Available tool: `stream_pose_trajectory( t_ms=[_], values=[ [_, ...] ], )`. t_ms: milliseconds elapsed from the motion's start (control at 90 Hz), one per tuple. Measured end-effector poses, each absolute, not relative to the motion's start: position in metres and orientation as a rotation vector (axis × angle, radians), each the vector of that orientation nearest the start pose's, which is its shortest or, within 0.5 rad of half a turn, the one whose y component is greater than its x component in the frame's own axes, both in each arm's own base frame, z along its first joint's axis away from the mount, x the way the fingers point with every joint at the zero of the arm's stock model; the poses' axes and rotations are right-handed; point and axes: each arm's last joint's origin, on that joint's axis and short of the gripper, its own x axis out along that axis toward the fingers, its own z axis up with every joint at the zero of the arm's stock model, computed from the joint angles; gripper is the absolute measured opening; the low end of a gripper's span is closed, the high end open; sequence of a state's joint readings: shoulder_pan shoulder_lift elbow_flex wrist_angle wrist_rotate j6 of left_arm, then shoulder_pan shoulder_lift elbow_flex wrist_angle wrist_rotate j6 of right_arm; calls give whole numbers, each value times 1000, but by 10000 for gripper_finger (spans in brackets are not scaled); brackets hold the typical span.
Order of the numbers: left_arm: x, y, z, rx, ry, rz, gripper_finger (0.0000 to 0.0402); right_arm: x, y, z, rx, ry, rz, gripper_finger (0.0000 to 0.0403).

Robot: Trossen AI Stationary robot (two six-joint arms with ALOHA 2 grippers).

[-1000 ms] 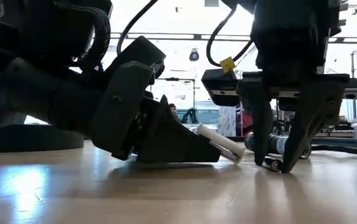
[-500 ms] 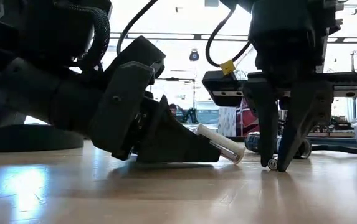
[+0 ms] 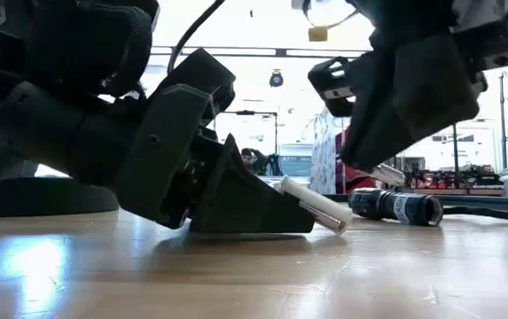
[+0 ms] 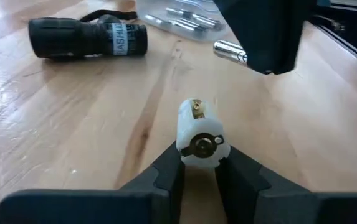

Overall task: Insert battery
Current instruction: Insert the silver battery into the battery holder

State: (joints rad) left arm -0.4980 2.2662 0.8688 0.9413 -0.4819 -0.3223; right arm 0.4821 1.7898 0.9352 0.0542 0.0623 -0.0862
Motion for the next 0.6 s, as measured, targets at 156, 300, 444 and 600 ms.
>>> stream_pose_trajectory(
  t_ms=[156, 300, 444, 600],
  values=[
    [335, -168, 36, -95, 420, 39, 102, 307, 170, 145, -260, 678, 339, 4],
    [334, -168, 45, -90, 461, 28, 130, 310, 174, 151, -225, 598, 247, 4],
    [334, -167, 53, -78, 497, 9, 142, 313, 175, 156, -194, 528, 190, 4],
    [333, -168, 53, -81, 496, 8, 142, 318, 179, 150, -175, 474, 161, 4]
  ],
)
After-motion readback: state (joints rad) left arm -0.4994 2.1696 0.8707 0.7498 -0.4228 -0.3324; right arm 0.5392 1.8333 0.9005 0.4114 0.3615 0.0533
